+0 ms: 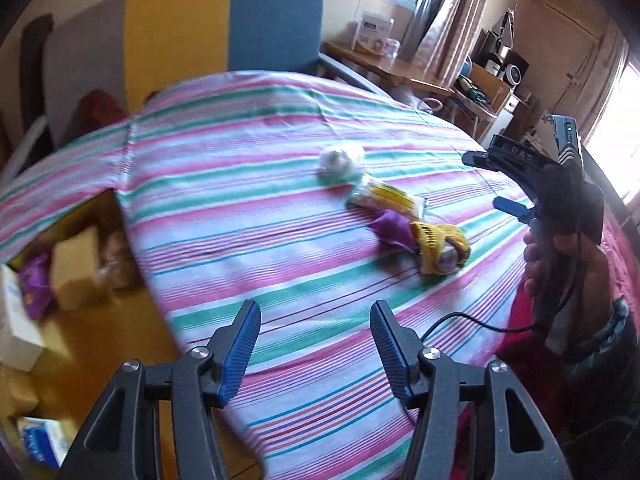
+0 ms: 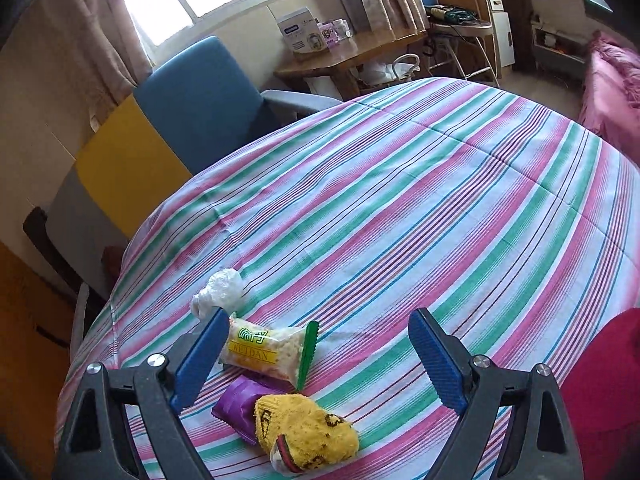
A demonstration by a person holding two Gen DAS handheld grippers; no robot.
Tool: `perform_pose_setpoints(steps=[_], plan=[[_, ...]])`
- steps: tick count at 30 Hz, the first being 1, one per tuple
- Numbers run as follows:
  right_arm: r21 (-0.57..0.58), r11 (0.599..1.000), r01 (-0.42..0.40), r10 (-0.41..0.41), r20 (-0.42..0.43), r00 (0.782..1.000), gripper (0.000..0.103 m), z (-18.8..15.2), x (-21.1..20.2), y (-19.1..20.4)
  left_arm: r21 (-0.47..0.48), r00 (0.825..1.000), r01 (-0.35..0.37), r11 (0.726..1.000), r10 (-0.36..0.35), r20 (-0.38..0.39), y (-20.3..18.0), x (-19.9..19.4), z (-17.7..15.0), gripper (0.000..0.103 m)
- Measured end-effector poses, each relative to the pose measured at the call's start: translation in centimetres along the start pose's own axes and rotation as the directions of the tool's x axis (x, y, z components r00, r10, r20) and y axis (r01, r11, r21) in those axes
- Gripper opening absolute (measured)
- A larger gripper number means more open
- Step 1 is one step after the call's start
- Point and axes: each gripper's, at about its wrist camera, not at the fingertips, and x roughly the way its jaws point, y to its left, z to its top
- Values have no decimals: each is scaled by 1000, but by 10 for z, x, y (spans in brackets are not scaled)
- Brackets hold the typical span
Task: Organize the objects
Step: 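Move both tools back toward the remaining items on the table, then grasp the purple snack packet with left tool while right tool grasps yellow sock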
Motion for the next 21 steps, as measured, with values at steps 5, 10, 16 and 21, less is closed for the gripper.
perform_pose_setpoints(steps=[5,10,16,21], plan=[[-19,999,-31,31,-20,999,92,-2,3,5,-13,997,57,998,-58,-59,-15,37,19,48],[-21,998,-52,51,-42,998,92,-4,7,7,98,997,52,994,-46,-63,-45,65,44,48],[-19,997,-79,77,-66,995,92,-4,11,7,249,995,51,967,-26,-101,-78,97,65,48],[-22,995,-96,94,-77,993,92,-6,13,10,310,987,48,950,3,-163,-90,136,71,48]])
